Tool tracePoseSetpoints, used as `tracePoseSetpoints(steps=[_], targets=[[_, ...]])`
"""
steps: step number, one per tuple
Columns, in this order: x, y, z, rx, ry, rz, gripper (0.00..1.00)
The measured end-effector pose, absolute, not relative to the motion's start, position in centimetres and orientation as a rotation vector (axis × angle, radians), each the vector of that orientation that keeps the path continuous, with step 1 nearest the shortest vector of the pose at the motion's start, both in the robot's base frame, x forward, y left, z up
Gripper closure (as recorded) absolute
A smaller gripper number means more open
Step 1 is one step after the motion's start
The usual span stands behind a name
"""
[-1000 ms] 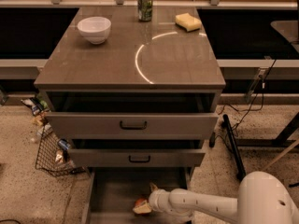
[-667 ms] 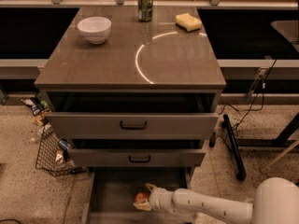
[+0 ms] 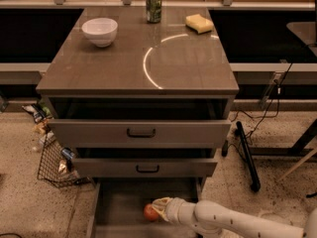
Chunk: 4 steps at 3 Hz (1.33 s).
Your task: Place apple into bottom drawer
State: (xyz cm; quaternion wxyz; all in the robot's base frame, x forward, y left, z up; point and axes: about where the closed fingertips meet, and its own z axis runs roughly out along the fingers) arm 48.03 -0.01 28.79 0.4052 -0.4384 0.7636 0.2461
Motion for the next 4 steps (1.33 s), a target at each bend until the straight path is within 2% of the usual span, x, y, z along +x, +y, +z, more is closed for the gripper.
tracePoseSetpoints(steps=[1, 3, 4], targets=[[45.8, -1.9, 32.1, -1.114, 1.924, 0.65, 1.0], [40.6, -4.1, 40.5, -1.103, 1.838, 0.763, 1.0], [41.1, -3.5, 45.2, -1.134, 1.74, 0.768, 1.0]])
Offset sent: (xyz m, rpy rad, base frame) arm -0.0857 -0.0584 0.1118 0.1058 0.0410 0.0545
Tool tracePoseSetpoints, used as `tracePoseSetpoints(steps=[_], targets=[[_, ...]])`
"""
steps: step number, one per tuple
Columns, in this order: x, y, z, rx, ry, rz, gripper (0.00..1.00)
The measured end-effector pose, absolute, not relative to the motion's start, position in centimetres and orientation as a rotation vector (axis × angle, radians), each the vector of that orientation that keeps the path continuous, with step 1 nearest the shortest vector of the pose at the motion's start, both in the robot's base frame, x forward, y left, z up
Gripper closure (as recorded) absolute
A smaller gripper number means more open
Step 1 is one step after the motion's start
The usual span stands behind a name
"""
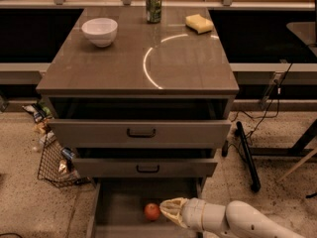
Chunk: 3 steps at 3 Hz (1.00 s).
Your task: Place apple into bottom drawer
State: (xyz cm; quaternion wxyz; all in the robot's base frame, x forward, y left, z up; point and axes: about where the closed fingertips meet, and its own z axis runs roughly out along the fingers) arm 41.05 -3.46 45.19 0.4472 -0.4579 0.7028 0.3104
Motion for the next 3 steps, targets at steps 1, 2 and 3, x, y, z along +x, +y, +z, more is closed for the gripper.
tracePoseSetpoints(steps=[1, 2, 3], targets=[[42.7, -2.2, 51.1, -1.14, 1.607, 0.786, 1.0], [43.9, -2.4, 56.3, -1.122, 1.473, 0.828, 1.0], [43.5, -2.2, 56.7, -1.134, 1.457, 0.848, 0.82]])
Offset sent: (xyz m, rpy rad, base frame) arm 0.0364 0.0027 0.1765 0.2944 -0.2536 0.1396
